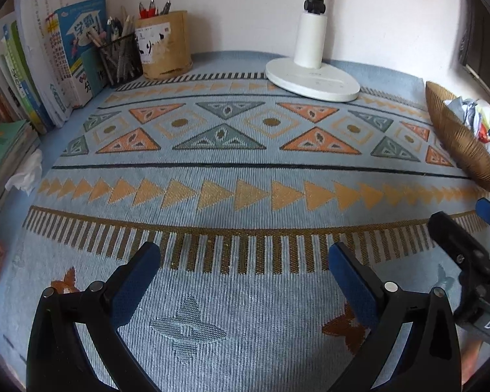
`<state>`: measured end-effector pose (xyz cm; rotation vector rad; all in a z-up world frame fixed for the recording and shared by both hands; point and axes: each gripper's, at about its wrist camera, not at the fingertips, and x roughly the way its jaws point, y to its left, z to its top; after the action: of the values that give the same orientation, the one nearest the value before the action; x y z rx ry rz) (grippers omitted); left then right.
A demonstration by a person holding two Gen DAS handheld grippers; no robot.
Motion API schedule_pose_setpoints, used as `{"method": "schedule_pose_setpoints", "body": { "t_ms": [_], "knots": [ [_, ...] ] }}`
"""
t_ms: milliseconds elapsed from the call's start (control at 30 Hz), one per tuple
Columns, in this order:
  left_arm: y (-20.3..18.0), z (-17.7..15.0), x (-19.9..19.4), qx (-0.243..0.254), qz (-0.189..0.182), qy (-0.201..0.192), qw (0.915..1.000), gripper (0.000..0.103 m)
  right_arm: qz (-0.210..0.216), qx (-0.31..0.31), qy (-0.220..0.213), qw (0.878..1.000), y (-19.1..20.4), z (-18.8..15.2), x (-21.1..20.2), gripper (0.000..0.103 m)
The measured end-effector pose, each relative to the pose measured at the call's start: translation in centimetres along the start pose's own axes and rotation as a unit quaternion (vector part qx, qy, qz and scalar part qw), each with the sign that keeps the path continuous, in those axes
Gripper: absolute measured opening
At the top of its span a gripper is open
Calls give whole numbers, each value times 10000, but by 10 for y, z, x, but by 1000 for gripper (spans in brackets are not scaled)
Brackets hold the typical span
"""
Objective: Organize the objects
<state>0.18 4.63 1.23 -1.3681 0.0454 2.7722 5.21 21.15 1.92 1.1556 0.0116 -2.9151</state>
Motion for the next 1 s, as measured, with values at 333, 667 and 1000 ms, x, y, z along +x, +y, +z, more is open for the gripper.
{"method": "schedule_pose_setpoints", "body": {
  "t_ms": [333, 667, 1000],
  "knots": [
    [0, -2, -1, 33, 52, -20, 10000, 102, -23, -6, 82, 10000, 1, -1, 3, 103],
    [2, -2, -2, 19, 17, -63, 10000, 102, -74, 226, 404, 9989, -8, -1, 15, 103],
    [1, -2, -3, 10, 16, -69, 10000, 102, -116, 284, 637, 9975, -10, -2, 22, 103]
  ]
}}
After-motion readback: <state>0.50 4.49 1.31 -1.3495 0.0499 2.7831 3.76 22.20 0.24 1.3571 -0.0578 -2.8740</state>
